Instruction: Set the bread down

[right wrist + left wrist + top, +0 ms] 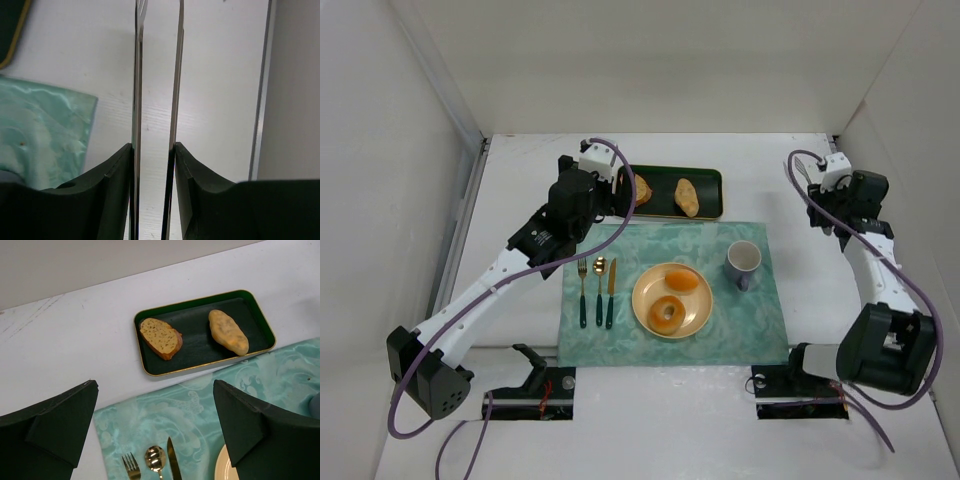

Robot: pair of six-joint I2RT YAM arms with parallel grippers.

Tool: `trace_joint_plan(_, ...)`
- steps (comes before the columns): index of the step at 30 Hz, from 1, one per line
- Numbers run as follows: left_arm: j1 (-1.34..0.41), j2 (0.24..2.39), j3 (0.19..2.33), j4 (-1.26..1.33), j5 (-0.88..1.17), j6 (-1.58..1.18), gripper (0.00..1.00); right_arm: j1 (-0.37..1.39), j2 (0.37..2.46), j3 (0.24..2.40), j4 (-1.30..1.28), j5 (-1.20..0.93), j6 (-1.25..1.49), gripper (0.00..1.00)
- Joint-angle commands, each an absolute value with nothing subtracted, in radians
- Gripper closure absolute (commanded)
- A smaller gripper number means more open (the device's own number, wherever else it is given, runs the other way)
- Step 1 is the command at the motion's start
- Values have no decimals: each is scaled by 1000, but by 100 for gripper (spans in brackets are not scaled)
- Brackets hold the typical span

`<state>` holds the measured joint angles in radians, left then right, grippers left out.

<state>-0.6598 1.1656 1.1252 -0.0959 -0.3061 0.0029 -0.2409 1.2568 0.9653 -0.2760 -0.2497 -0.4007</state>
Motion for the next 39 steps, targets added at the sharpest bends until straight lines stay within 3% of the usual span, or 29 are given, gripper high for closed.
trace_joint_plan(1,-661,1131,1141,-74,-298,6,0,-296,1310,959,-195,-290,-414,58)
trace_joint_plan(11,-661,1131,1141,-74,-298,6,0,-339,1497,969,-247,-321,-454,58)
trace_joint_plan(18,-661,1140,1141,-74,-298,6,0,-359,1598,1018,-296,-311,-454,52)
trace_joint_plan(22,-661,1149,1141,-74,-298,6,0,-359,1631,1028,-318,-311,-454,44)
trace_joint_plan(24,-661,1149,1141,-74,-298,6,0,-359,1644,1049,-330,-301,-454,35)
trace_joint_plan(32,-661,1149,1141,-74,-298,6,0,-380,1677,1049,-339,-311,-436,25)
trace_joint_plan(34,-661,1149,1141,-74,-298,6,0,-380,1652,1049,-339,-311,-436,16)
trace_joint_plan(38,-661,1149,1141,-74,-298,6,0,-380,1507,1025,-339,-342,-459,13)
trace_joint_plan(39,-661,1149,1141,-74,-298,6,0,-380,1459,1010,-339,-351,-459,0)
